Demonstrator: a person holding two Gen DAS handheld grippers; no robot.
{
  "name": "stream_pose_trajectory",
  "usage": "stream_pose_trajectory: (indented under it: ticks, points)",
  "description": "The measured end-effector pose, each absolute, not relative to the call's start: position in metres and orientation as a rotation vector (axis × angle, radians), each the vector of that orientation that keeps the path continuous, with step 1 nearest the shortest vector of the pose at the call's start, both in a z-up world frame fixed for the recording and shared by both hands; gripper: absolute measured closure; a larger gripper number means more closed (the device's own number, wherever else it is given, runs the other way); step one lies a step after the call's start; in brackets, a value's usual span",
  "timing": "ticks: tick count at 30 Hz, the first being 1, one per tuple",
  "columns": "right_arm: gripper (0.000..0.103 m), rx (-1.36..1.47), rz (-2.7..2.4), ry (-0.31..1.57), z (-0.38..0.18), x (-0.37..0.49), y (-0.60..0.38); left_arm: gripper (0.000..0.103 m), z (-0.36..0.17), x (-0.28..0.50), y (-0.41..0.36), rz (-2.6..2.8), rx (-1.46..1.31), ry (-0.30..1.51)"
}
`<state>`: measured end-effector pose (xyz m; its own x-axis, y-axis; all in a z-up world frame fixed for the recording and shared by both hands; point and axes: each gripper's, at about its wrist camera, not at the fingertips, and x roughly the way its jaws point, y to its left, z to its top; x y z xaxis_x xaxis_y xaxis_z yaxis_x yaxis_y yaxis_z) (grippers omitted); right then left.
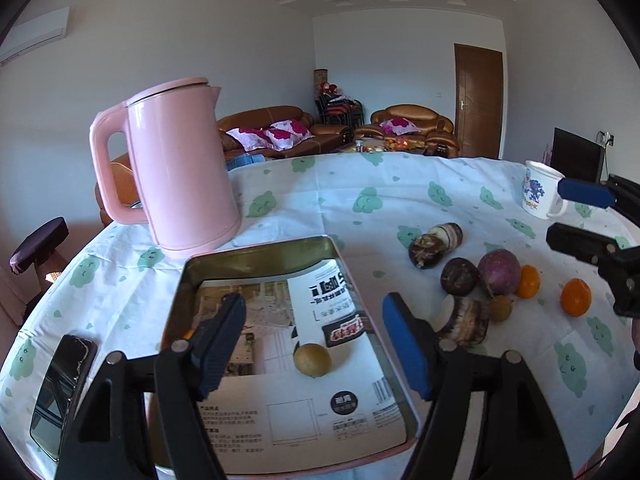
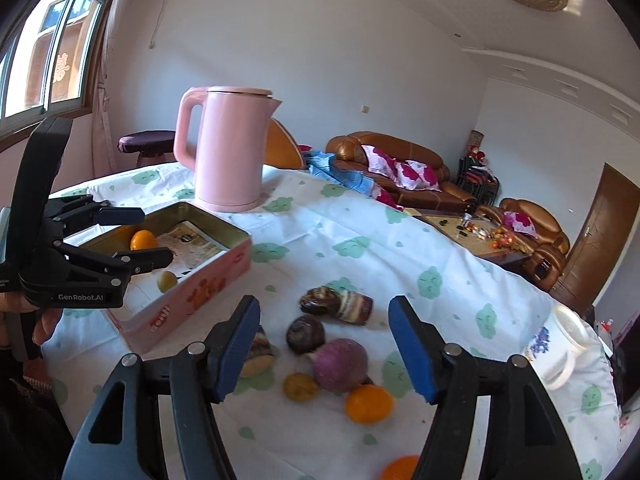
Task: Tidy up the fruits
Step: 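Grasp a taro slice with the left tool while the right grasps the large orange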
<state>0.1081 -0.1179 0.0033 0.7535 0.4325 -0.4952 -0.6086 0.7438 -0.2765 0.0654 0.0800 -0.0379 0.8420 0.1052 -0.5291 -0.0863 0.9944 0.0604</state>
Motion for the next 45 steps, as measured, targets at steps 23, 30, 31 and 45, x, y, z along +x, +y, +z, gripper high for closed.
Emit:
stream_pose_trajectory:
  ticks: [23,30,31,45]
  points:
    - [0.035,-0.134,0.385,0.635,-0.057,0.115,-0.229,0.034,-0.065,0.105,-0.016,-0.105,0.143,0.706]
    - [0.035,-0.145,0.407,0.73,-0.069,0.125,-0.224,0.043,-0.076,0.12,-0.016,-0.142,0.111,0.793]
    - [0.036,-0.146,0.408,0.736,-0.07,0.126,-0.223,0.047,-0.076,0.12,-0.016,-0.142,0.109,0.795]
    - [0.054,-0.156,0.421,0.691,-0.067,0.115,-0.225,0.062,-0.07,0.113,-0.01,-0.168,0.081,0.746]
